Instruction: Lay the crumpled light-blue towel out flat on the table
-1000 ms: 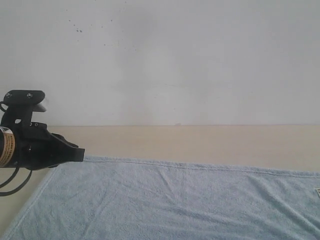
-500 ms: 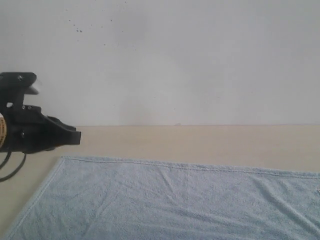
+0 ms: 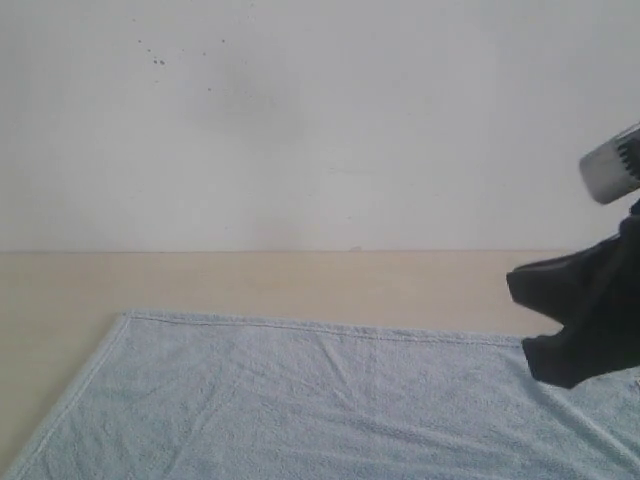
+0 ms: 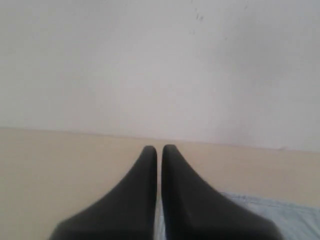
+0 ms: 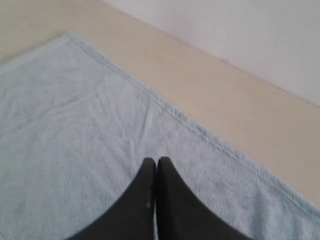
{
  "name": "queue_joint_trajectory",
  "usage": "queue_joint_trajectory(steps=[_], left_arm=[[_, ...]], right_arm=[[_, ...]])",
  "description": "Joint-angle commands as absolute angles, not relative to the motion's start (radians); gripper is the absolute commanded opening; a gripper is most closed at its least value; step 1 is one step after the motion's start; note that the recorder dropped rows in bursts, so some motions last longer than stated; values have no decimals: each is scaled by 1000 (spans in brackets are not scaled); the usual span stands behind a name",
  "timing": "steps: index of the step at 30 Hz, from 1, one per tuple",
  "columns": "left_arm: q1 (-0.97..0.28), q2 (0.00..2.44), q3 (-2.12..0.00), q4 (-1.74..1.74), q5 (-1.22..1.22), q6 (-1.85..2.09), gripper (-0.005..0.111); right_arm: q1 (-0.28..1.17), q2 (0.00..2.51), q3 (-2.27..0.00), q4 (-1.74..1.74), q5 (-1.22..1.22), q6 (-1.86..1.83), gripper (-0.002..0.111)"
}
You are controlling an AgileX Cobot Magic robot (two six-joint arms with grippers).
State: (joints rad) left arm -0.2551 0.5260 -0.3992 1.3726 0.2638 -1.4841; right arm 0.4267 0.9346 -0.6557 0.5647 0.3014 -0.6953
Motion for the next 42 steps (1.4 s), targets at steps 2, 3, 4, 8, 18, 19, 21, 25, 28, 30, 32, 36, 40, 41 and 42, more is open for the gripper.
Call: queue_joint_trajectory(steps=[2,3,4,8,18,19,21,25,28,30,32,36,40,41,42], left_arm=[[-253,167,-284,1367,146,-1440,4],[-253,106,-273,1372,147,-1430,4],[-253,51,-264,1380,149,-1430,4],[-253,0,-246,1398,218,-1430,4],[-253,7,-220,1286,309,-1429,4],[-253,7,-220,1286,311,-1431,4],[-253,7,-220,1286,306,-1437,4],[-253,7,-220,1289,304,-1433,4],[-253,7,-220,1289,304,-1433,4],[-253,7,-220,1289,306,-1433,4],[-253,7,-220,1289,306,-1433,4],[-253,7,-220,1289,306,-1433,4],[-253,7,-220,1289,306,-1433,4],[-253,7,-220,1289,306,-1433,4],[-253,7,-220,1289,306,-1433,4]], right_arm=[[496,679,-609,569,22,-553,-1],[501,621,-592,569,-27,-545,-1],[501,577,-577,569,-51,-544,-1],[498,415,-511,569,-101,-606,-1],[498,70,-501,521,97,-650,-1],[498,70,-501,491,96,-688,-1],[498,82,-489,476,103,-709,-1],[498,127,-419,478,103,-706,-1],[498,171,-350,492,112,-642,-1],[498,189,-325,492,147,-602,-1],[498,196,-317,492,201,-586,-1],[498,196,-317,492,274,-583,-1],[498,196,-317,492,277,-583,-1],[498,196,-317,492,277,-583,-1],[498,196,-317,490,277,-583,-1]])
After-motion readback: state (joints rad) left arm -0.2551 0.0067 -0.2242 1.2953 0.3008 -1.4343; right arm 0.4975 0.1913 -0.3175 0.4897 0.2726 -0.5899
